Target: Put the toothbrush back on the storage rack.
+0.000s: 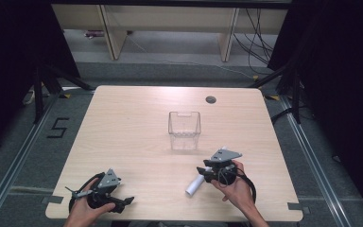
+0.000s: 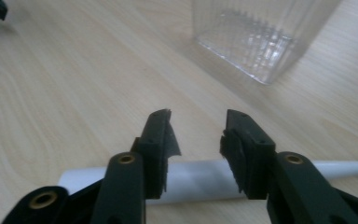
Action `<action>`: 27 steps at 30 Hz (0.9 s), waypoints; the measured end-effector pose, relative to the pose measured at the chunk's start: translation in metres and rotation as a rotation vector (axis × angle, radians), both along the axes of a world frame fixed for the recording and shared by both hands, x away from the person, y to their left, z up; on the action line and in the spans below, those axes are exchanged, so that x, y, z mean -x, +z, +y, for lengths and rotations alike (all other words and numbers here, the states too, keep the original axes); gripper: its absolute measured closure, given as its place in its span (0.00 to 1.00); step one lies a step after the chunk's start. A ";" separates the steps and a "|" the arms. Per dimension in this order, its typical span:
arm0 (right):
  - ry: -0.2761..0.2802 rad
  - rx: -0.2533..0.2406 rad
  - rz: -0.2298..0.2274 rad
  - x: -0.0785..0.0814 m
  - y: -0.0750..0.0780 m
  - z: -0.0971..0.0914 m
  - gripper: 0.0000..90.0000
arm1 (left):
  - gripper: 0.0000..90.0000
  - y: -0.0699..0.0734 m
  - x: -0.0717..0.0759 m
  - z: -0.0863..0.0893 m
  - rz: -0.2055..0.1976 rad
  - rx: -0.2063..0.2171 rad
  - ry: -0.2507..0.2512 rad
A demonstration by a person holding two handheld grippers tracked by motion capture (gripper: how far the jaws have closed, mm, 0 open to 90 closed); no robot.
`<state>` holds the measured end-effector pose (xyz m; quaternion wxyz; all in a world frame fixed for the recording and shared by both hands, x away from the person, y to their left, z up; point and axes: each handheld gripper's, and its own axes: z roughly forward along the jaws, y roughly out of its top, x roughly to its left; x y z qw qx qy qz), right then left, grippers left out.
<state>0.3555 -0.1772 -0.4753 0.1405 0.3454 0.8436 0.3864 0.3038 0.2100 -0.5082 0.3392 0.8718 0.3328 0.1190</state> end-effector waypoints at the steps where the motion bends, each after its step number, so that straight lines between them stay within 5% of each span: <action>1: 0.051 0.010 0.002 0.000 -0.002 0.008 0.72 | 0.17 -0.001 0.000 0.000 0.001 0.004 0.005; 7: 0.103 0.038 0.037 0.005 -0.008 0.026 0.80 | 0.17 0.000 0.000 -0.001 -0.002 0.004 0.003; 23: 0.227 0.078 0.037 0.012 -0.017 0.041 0.95 | 0.17 0.000 0.000 -0.001 -0.002 0.007 0.001; 27: 0.208 0.064 0.059 0.015 -0.019 0.042 0.97 | 0.17 0.000 0.000 -0.001 -0.006 0.006 -0.005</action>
